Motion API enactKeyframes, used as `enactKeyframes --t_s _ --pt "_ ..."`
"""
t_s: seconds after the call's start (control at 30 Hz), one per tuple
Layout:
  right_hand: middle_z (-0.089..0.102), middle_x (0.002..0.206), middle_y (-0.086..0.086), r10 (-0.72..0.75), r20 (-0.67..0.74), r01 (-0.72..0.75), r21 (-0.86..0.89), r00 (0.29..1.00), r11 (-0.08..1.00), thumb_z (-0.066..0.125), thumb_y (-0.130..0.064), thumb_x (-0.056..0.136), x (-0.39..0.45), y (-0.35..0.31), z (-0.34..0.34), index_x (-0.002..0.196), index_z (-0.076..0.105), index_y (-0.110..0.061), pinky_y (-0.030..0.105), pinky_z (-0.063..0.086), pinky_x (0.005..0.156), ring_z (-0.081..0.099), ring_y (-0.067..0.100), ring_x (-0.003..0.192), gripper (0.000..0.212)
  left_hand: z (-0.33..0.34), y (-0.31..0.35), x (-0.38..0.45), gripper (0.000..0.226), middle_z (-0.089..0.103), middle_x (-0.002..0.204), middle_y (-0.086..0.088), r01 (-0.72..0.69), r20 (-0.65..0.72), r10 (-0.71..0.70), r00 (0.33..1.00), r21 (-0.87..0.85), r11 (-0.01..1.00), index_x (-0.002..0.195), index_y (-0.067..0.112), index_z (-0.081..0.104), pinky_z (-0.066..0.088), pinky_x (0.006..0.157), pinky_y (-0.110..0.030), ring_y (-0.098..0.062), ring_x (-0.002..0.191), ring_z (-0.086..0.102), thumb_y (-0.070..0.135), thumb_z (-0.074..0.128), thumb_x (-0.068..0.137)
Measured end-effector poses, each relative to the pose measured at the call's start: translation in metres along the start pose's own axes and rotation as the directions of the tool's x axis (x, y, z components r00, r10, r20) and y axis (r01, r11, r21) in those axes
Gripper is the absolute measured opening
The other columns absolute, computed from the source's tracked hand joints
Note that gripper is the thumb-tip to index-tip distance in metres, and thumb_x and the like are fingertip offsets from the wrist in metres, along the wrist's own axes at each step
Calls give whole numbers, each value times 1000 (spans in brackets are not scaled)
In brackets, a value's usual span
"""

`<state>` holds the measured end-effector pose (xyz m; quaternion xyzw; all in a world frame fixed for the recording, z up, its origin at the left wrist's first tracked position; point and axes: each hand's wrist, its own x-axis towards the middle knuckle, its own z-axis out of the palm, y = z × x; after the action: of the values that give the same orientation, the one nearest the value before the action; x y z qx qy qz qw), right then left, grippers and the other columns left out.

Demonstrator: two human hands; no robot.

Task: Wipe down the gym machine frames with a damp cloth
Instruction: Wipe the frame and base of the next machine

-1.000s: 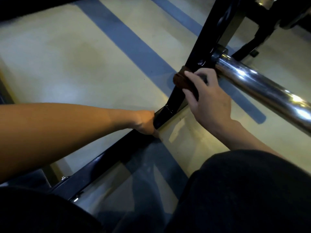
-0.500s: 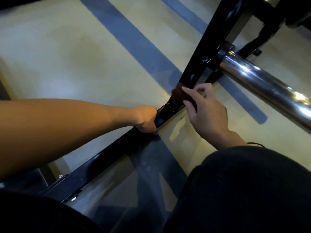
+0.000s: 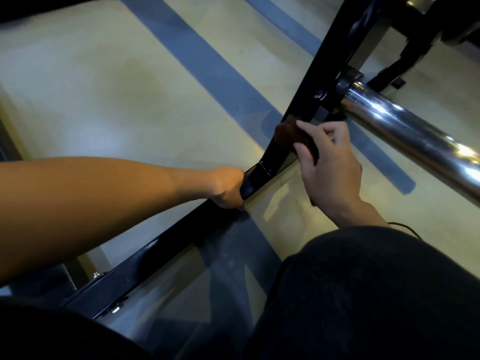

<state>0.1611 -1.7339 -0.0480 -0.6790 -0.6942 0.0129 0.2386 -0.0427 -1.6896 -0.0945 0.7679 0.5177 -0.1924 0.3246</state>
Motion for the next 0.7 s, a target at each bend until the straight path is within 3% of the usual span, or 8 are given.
enactKeyframes --t_s 0.1,0.2,0.37,0.47,0.57,0.63,0.7 --pt "45 128 1 -25 20 25 5 999 1000 61 -35 104 6 -11 9 147 53 -28 13 36 68 46 4 91 45 1 0 -2 72 63 133 -16 4 -15 -4 1000 7 1000 138 8 53 44 80 -30 -36 119 62 54 75 87" --pt "39 124 -8 5 150 -2 -14 989 1000 58 -38 105 -9 -4 11 149 51 -32 21 41 78 44 3 91 45 2 -1 -2 71 64 131 -17 5 -25 -5 1000 20 1000 135 6 54 44 78 -30 -37 117 62 56 74 88" --pt "38 119 -9 87 -40 -83 96 995 992 61 -35 103 5 -7 -3 145 53 -32 8 32 71 44 3 92 43 -1 0 -1 69 64 130 -14 -3 -3 3 1000 17 1000 134 9 54 46 80 -30 -36 117 63 54 76 87" --pt "38 120 -8 22 35 -24 57 999 998 60 -37 103 11 -17 8 147 52 -30 12 38 70 46 4 89 45 1 -1 0 72 62 132 -15 -4 -23 5 1000 30 1000 136 8 52 44 80 -30 -36 119 62 55 76 87" --pt "36 119 -11 20 152 -22 17 988 1000 58 -39 104 -8 -6 10 148 50 -35 25 46 81 46 4 91 45 2 -2 0 69 65 129 -17 -5 -28 6 1000 44 999 132 6 56 45 79 -30 -36 116 63 56 74 87" --pt "38 119 -12 88 111 -98 80 990 992 59 -38 104 -13 1 1 146 51 -37 23 42 85 46 3 96 43 1 -2 -1 67 65 128 -17 -11 -21 12 1000 37 999 132 6 57 46 79 -31 -36 115 63 53 75 88" --pt "40 118 -10 115 14 -116 123 993 986 61 -36 103 -5 -1 -3 145 53 -35 13 38 78 47 4 96 42 0 -1 0 66 65 128 -16 -7 -9 7 1000 30 1000 132 7 56 47 80 -31 -36 115 63 52 75 88"
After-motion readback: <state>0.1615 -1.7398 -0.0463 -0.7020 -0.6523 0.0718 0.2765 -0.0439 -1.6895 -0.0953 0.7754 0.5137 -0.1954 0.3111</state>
